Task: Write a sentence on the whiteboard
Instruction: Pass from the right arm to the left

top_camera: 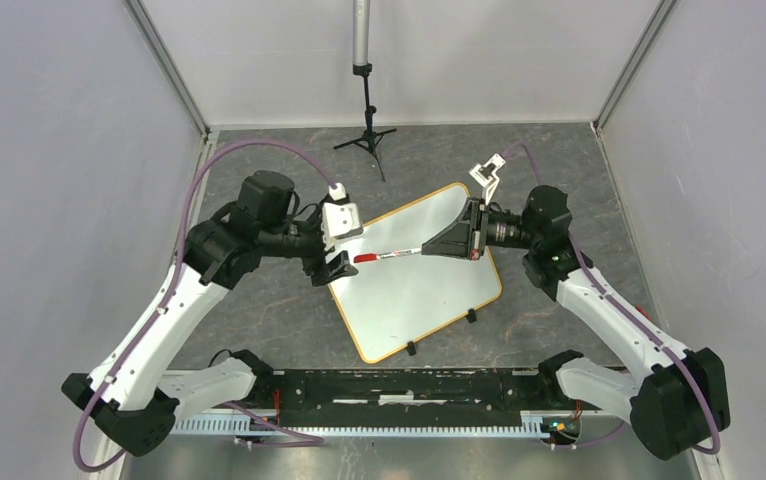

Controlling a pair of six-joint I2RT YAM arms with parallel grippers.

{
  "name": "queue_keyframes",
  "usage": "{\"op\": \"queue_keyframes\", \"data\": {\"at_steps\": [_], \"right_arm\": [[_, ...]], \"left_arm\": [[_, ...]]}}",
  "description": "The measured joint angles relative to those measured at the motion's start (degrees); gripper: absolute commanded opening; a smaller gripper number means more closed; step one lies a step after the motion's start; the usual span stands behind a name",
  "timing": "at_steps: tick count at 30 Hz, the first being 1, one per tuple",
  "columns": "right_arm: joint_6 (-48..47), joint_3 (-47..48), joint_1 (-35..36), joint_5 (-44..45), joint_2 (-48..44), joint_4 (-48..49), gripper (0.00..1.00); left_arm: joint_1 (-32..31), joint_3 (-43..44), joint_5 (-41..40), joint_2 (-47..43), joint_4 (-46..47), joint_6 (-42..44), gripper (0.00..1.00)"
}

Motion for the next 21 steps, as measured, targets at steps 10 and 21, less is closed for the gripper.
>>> {"op": "queue_keyframes", "data": {"at_steps": [10, 21], "right_arm": [[9.6, -1.0, 0.6, -0.2, 3.0, 9.4, 0.0], [10.4, -1.0, 2.0, 0.3, 5.0, 11.9, 0.34]], "left_arm": [[-4.1, 0.0, -6.1, 2.4, -0.2, 6.8, 0.64], [-6.1, 0.0, -7.6, 3.5, -0.1, 8.5, 0.03]]}}
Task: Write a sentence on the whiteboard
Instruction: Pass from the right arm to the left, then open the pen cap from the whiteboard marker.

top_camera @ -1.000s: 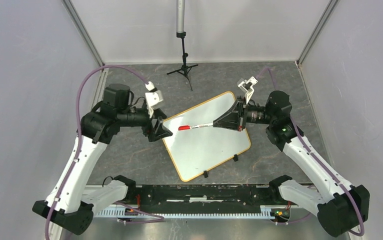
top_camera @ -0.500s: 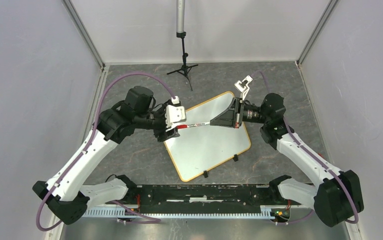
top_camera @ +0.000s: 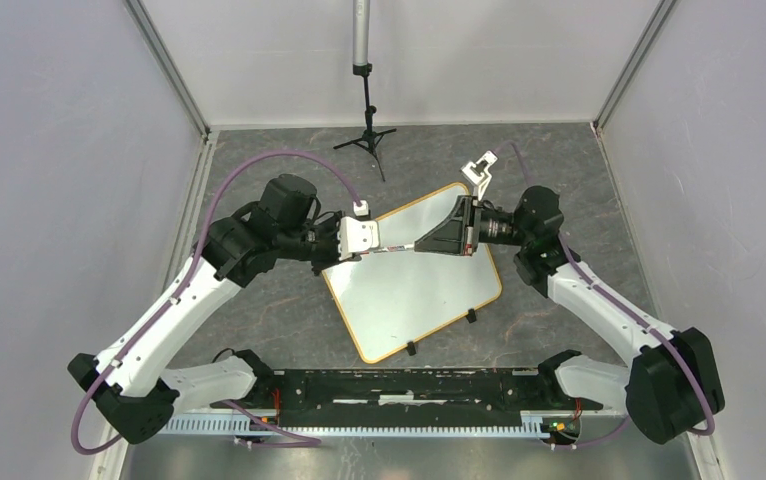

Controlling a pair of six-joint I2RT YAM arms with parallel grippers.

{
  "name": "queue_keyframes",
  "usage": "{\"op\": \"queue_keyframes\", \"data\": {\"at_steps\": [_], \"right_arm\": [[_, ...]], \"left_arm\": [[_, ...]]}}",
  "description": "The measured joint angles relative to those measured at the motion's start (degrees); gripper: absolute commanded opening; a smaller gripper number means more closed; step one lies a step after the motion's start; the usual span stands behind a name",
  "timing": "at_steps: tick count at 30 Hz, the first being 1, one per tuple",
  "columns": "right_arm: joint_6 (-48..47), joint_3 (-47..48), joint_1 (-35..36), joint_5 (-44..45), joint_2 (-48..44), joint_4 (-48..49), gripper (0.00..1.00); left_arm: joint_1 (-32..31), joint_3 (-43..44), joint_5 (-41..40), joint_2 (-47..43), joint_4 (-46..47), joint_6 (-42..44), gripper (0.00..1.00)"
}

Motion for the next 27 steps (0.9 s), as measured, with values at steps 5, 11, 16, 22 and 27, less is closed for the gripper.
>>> {"op": "queue_keyframes", "data": {"at_steps": [5, 11, 16, 22, 27], "right_arm": [[-8.5, 1.9, 0.2, -0.7, 0.5, -7.0, 0.64], [-18.7, 4.4, 0.3, -0.5, 0.3, -13.4, 0.82], [-20.6, 4.4, 0.5, -3.1, 0.4, -12.6, 0.7], [-22.0, 6.1, 2.9, -4.7, 2.6, -13.5, 0.56], [-24.3, 8.4, 4.7, -3.4, 2.7, -16.7, 0.48]], "left_arm": [[0.0, 0.0, -0.3, 0.0, 0.0, 0.5, 0.03], [0.0, 0.0, 0.1, 0.3, -0.9, 1.1, 0.02], [-0.4, 0.2, 0.2, 2.0, -1.7, 2.1, 0.03], [-0.8, 1.9, 0.1, 4.2, -1.8, 2.1, 0.03], [-1.4, 2.3, 0.1, 4.4, -1.7, 2.1, 0.02]]}}
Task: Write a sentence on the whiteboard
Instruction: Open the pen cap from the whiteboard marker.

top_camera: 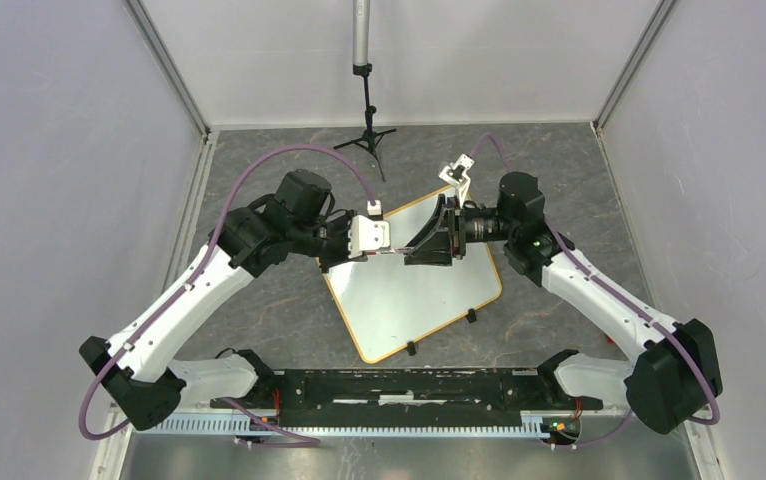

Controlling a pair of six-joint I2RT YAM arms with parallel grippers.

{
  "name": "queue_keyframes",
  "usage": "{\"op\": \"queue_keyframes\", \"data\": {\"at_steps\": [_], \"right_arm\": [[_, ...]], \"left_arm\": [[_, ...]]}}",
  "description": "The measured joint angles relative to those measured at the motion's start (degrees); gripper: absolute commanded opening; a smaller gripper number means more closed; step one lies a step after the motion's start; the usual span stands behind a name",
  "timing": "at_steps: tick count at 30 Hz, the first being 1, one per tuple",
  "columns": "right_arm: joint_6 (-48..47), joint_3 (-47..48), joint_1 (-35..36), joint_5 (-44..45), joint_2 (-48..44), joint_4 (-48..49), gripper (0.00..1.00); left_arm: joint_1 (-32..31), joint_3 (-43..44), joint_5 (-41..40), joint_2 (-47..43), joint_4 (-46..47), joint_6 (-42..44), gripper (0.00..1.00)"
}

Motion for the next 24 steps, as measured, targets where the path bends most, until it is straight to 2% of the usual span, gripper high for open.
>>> {"op": "queue_keyframes", "data": {"at_steps": [7, 24], "right_arm": [[-0.9, 1.4, 0.3, 2.3, 0.3, -1.6, 0.43], [-0.8, 1.5, 1.6, 4.0, 1.2, -1.9, 0.38]], "left_arm": [[-0.6, 1.1, -0.1, 0.9, 0.0, -0.3, 0.03], [-1.4, 1.6, -0.2, 2.4, 0.3, -1.8, 0.02]]}}
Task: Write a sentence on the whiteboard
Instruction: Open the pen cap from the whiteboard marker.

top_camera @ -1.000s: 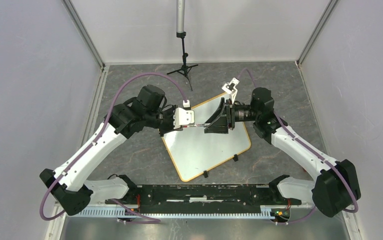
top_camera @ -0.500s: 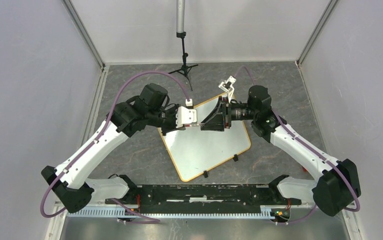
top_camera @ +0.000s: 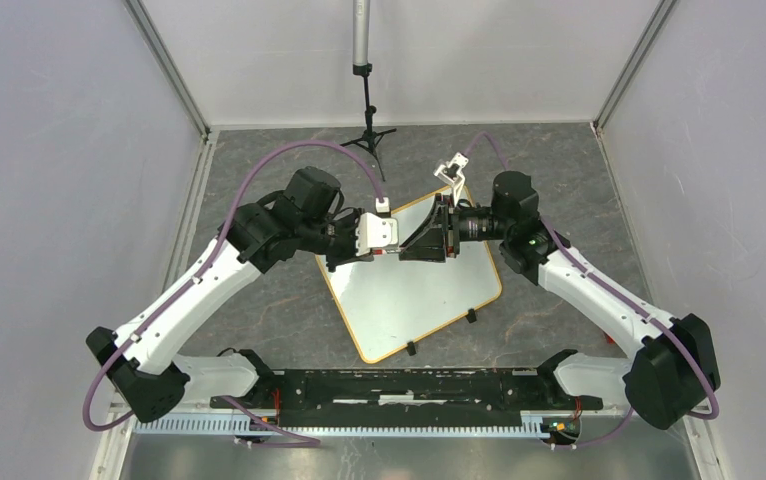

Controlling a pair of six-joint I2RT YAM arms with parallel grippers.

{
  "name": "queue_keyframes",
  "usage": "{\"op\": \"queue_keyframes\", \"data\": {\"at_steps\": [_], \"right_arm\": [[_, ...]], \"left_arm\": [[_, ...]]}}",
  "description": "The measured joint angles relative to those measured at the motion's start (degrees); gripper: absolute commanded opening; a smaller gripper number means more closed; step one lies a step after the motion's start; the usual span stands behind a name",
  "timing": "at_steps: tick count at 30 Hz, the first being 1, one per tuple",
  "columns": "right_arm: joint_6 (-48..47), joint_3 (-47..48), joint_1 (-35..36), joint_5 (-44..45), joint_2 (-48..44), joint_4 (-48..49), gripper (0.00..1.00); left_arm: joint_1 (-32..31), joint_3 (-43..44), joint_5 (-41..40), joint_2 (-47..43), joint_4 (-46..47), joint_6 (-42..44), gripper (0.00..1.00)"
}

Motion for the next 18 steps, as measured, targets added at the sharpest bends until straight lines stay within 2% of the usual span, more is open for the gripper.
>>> {"op": "queue_keyframes", "data": {"at_steps": [9, 13, 14, 18], "right_arm": [[0.2, 0.0, 0.6, 0.6, 0.5, 0.0, 0.34], [-0.1, 0.0, 0.6, 1.1, 0.6, 0.0, 0.04], [0.2, 0.0, 0.5, 1.3, 0.7, 0.0, 0.0], [0.1, 0.0, 0.5, 1.4, 0.8, 0.0, 0.0]], "left_arm": [[-0.6, 0.8, 0.1, 1.0, 0.2, -1.7, 0.02], [-0.6, 1.0, 0.3, 1.2, 0.2, -2.3, 0.02], [-0.6, 1.1, 0.3, 1.2, 0.1, -2.3, 0.02], [-0.7, 1.2, 0.3, 1.2, -0.1, -2.4, 0.03]]}}
